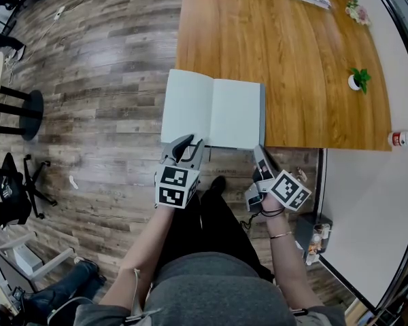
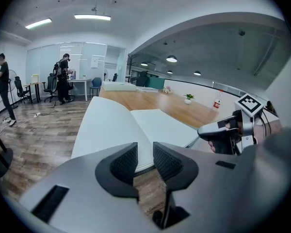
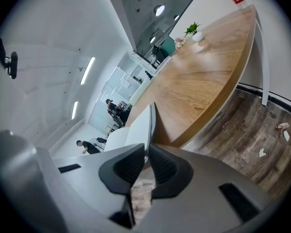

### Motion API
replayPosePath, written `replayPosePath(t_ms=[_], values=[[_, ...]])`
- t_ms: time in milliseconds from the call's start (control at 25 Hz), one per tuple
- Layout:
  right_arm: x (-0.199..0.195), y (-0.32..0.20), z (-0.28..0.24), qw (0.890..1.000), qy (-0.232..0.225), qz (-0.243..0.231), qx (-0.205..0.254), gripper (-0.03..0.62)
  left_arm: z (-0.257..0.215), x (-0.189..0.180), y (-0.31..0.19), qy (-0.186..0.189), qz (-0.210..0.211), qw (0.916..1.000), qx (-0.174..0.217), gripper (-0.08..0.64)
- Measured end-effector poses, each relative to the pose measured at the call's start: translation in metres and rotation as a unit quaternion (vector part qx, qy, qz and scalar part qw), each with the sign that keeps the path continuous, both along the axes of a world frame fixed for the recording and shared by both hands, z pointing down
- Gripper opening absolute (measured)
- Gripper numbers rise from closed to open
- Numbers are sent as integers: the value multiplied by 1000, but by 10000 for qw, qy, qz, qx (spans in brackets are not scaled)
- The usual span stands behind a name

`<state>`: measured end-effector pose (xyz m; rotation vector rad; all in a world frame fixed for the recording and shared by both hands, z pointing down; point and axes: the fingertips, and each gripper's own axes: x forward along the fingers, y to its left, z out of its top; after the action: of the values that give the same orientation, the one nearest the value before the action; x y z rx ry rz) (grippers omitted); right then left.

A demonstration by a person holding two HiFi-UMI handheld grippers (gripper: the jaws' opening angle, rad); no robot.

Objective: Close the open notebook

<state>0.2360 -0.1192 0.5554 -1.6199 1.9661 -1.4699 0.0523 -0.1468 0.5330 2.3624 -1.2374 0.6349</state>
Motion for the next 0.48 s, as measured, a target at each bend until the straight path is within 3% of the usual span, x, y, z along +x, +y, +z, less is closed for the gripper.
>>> replayPosePath(t_ms=[480], values=[[4, -4, -15, 9993, 327, -29, 183, 38, 6, -11, -3, -54, -151, 9998, -141, 109]])
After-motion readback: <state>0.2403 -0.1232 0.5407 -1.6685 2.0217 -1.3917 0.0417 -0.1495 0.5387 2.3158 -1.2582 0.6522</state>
